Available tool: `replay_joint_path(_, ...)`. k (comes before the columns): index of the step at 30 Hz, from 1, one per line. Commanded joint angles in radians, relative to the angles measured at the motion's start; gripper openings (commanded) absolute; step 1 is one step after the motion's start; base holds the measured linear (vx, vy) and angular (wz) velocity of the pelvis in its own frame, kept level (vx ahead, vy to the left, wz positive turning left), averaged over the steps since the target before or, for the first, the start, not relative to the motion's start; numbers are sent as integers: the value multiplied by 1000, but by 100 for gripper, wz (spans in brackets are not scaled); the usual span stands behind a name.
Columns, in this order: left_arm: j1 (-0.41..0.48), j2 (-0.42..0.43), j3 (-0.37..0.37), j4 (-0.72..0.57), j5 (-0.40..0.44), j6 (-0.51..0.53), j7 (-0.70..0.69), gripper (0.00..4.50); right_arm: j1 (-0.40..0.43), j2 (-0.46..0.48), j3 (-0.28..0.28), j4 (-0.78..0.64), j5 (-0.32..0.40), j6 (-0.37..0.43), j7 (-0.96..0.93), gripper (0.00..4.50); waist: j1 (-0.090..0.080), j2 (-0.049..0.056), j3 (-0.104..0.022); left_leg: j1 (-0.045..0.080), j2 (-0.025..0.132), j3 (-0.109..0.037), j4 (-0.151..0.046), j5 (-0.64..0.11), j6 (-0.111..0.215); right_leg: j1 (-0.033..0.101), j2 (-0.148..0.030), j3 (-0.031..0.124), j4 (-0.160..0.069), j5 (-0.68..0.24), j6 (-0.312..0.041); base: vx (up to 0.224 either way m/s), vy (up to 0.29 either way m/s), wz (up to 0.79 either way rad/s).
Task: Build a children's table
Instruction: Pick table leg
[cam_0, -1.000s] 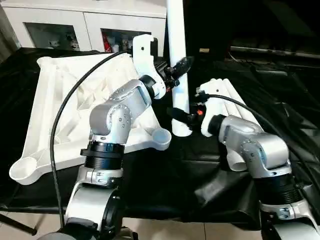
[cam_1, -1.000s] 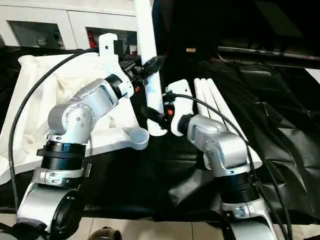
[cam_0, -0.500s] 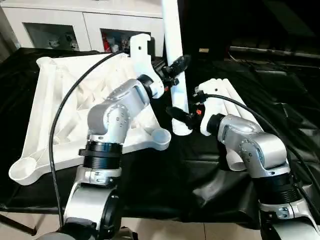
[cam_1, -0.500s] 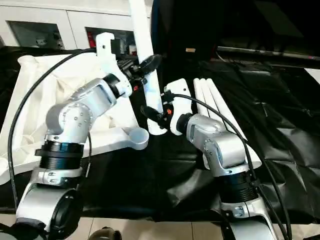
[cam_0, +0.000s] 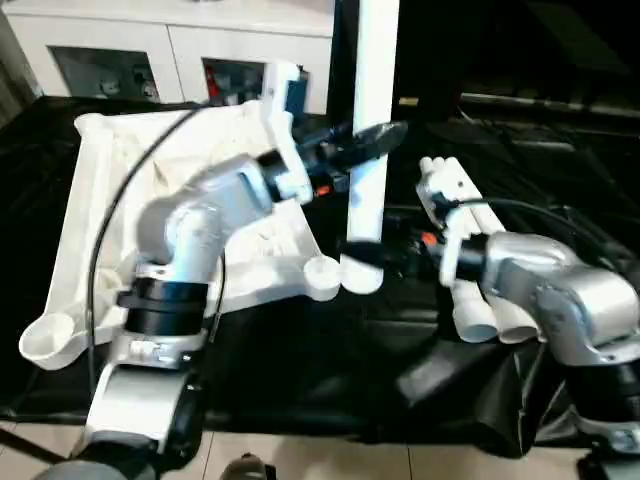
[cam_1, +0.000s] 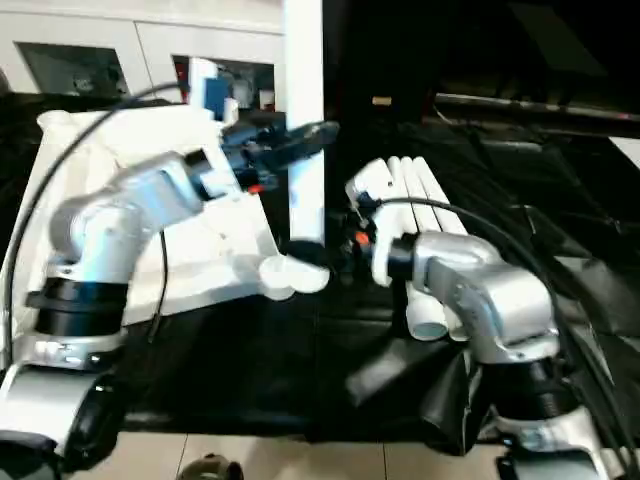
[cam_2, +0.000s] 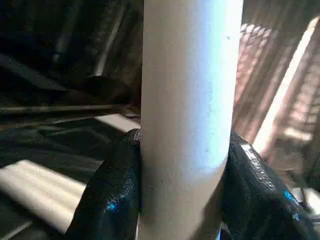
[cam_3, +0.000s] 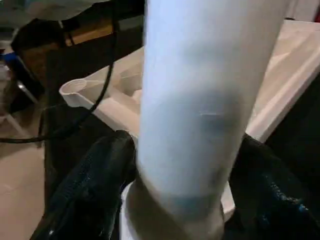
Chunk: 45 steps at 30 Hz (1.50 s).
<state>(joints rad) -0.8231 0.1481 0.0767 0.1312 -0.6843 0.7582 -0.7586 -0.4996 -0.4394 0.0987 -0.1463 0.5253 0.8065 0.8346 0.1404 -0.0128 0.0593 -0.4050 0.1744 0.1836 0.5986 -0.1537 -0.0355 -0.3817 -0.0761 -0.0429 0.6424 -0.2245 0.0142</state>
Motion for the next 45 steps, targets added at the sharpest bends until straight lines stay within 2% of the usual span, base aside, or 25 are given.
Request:
replay_joint_path(1,-28,-6,19,-17,-38,18,-13,185,11,-4,-1,-22,24,24,6,270,-5,0,-73,35,50,-19,-64,-166,-23,38,-67,40,-77,-48,-223,0,0,0)
replay_joint_path(3,-26,-9,23,-17,-52,26,-22,185,12,0,-2,-24,26,28,5,238,-5,1,-74,34,50,-20,-64,-161,-22,39,-67,40,-76,-35,-226,0,0,0)
replay_joint_path(9,-19,-11,25,-31,-81,39,-33,185,15,4,0,-26,27,28,0,215,-4,0,-74,35,50,-20,-64,-156,-22,39,-67,39,-75,-28,-224,0,0,0)
replay_joint_path(13,-19,-11,15,-18,-51,23,-2,185,12,11,4,-17,17,21,-21,207,-4,-1,-74,35,50,-20,-65,-159,-24,39,-68,39,-76,-42,-220,0,0,0)
replay_joint_path(14,-22,-14,15,-10,-35,21,20,185,11,14,6,-14,11,17,-28,207,-4,-3,-74,35,51,-19,-65,-160,-25,39,-67,40,-76,-43,-218,0,0,0)
replay_joint_path(16,-36,-25,16,33,2,31,93,255,4,29,12,5,-13,4,-60,206,-5,-3,-73,36,51,-19,-64,-163,-27,37,-68,40,-77,-47,-218,0,0,0)
replay_joint_path(17,-35,-30,3,36,33,17,123,255,1,38,17,16,-29,-4,-79,206,-4,-7,-74,36,51,-18,-64,-162,-30,37,-68,40,-78,-54,-217,0,0,0)
replay_joint_path(18,-32,-33,-7,35,54,4,141,261,-1,44,19,22,-39,-9,-92,205,-5,-5,-73,32,52,-21,-66,-158,-35,39,-68,40,-79,-57,-207,0,0,0)
replay_joint_path(20,-28,-54,-46,40,156,-53,251,291,-10,72,29,48,-78,-28,-149,204,-6,-7,-74,34,53,-22,-66,-160,-37,39,-69,41,-79,-61,-191,0,0,0)
replay_joint_path(21,-28,-54,-46,40,156,-53,251,291,-10,72,29,48,-78,-28,-149,204,-7,-8,-74,32,52,-22,-66,-157,-36,40,-69,41,-80,-60,-185,0,0,0)
replay_joint_path(23,-23,-101,-38,51,198,-91,362,302,-24,117,35,89,-123,-47,-235,201,-8,-10,-75,31,50,-21,-65,-137,-35,41,-69,40,-79,-39,-181,0,0,0)
replay_joint_path(26,-14,-118,-49,44,229,-107,411,302,-35,146,34,120,-147,-58,-290,200,-8,-13,-76,30,50,-20,-63,-117,-27,40,-67,40,-76,-12,-190,0,0,0)
replay_joint_path(27,-11,-124,-50,42,239,-110,429,278,-39,156,31,129,-153,-61,-307,200,-8,-10,-77,31,50,-20,-63,-116,-24,40,-67,40,-75,-7,-191,0,0,0)
replay_joint_path(32,-10,-165,-23,42,264,-118,525,244,-64,195,18,181,-202,-75,-379,200,-9,-10,-75,32,50,-20,-64,-127,-27,38,-67,40,-78,-22,-189,0,0,0)
replay_joint_path(36,-12,-177,-5,41,251,-122,533,215,-73,204,17,200,-222,-97,-401,200,-7,-10,-76,31,49,-20,-63,-126,-29,38,-67,39,-76,-13,-187,0,0,0)
replay_joint_path(37,-13,-176,-2,41,248,-122,529,198,-75,206,15,204,-220,-101,-400,235,-7,-10,-75,32,49,-20,-64,-126,-26,39,-67,40,-77,-9,-186,0,0,0)
replay_joint_path(38,-15,-178,4,41,240,-125,526,198,-77,214,3,208,-198,-99,-390,235,-7,-10,-75,31,48,-20,-64,-130,-24,39,-67,40,-77,-11,-183,0,0,0)
replay_joint_path(40,-16,-177,8,39,233,-122,519,191,-78,219,-7,206,-181,-91,-381,270,-8,-10,-76,31,49,-20,-64,-130,-19,39,-67,40,-77,-8,-183,0,0,0)
replay_joint_path(45,-14,-164,8,24,211,-114,474,185,-76,195,-1,181,-155,-72,-317,309,-5,-9,-75,32,50,-20,-63,-133,-13,39,-68,40,-78,-12,-183,0,0,0)
